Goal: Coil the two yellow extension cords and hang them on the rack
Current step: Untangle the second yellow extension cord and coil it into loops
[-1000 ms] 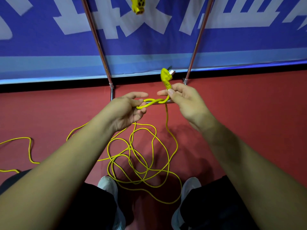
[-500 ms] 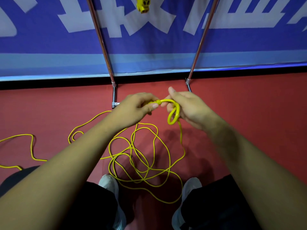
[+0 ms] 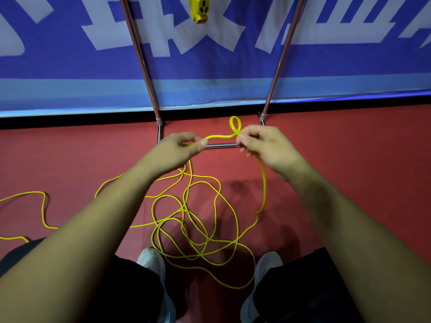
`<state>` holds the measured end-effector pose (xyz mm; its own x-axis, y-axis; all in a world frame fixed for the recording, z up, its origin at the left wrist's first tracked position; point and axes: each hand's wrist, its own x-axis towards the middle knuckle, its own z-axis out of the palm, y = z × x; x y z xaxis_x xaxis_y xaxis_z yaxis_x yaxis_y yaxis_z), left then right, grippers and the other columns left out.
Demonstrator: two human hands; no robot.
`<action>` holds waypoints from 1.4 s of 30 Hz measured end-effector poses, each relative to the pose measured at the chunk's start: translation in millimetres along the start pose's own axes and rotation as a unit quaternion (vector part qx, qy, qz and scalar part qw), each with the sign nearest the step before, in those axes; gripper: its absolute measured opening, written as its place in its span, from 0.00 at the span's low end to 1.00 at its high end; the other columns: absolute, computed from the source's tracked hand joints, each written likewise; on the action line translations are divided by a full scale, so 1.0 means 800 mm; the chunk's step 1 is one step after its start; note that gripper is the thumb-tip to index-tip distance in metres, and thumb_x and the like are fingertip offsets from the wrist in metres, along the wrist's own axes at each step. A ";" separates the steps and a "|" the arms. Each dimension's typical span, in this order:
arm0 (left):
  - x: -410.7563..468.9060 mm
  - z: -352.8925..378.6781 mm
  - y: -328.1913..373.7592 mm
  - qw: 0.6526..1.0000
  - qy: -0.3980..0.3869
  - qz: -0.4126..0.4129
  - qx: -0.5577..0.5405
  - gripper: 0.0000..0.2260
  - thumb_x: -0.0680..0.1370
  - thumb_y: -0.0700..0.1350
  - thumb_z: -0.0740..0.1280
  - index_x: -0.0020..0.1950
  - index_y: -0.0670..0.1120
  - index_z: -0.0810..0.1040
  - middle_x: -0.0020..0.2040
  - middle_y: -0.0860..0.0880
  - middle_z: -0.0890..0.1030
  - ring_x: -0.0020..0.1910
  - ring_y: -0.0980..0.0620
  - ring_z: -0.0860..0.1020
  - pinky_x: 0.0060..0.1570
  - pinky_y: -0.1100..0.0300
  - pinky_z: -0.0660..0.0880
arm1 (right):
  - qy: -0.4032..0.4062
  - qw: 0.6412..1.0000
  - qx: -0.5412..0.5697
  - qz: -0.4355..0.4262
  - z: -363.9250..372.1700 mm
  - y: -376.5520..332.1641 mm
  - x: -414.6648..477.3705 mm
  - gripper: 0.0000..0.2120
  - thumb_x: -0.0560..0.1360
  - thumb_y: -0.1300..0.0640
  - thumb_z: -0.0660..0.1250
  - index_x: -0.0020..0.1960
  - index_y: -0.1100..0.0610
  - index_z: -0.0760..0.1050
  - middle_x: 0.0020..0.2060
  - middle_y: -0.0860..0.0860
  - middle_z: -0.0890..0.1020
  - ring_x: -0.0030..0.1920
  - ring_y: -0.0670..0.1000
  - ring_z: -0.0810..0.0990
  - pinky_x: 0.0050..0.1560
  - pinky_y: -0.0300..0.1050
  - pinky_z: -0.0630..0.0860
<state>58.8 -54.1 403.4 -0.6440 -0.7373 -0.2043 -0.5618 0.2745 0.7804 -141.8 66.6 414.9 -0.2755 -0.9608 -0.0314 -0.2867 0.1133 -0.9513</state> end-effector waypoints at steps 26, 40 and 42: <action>-0.026 -0.004 0.016 0.987 -0.141 0.026 -0.075 0.11 0.81 0.51 0.63 0.54 0.51 0.83 0.26 0.47 0.60 0.20 0.53 0.57 0.23 0.65 0.57 | -0.074 0.996 -0.042 -0.030 -0.025 0.000 -0.001 0.09 0.78 0.63 0.64 0.48 0.51 0.81 0.28 0.48 0.75 0.31 0.48 0.69 0.34 0.39 0.66; -0.032 0.015 0.017 0.923 -0.281 0.060 -0.255 0.13 0.83 0.50 0.57 0.50 0.39 0.70 0.31 0.38 0.79 0.25 0.45 0.78 0.25 0.61 0.70 | 0.080 0.989 -0.078 -0.095 -0.018 -0.011 0.005 0.06 0.78 0.64 0.66 0.49 0.63 0.81 0.29 0.51 0.77 0.28 0.39 0.72 0.34 0.29 0.66; -0.036 0.020 0.018 0.890 -0.304 0.047 -0.338 0.10 0.81 0.47 0.57 0.48 0.40 0.69 0.33 0.37 0.79 0.34 0.41 0.82 0.25 0.61 0.71 | 0.108 0.990 -0.041 -0.083 -0.018 -0.011 0.008 0.03 0.76 0.63 0.68 0.45 0.62 0.80 0.28 0.50 0.76 0.26 0.40 0.71 0.31 0.29 0.65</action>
<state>61.4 -19.2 411.0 -0.9488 -0.2048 -0.2406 -0.1821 -0.2676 0.9462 -154.0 63.1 427.7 -0.4052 -0.8928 0.1967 -0.4145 -0.0124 -0.9100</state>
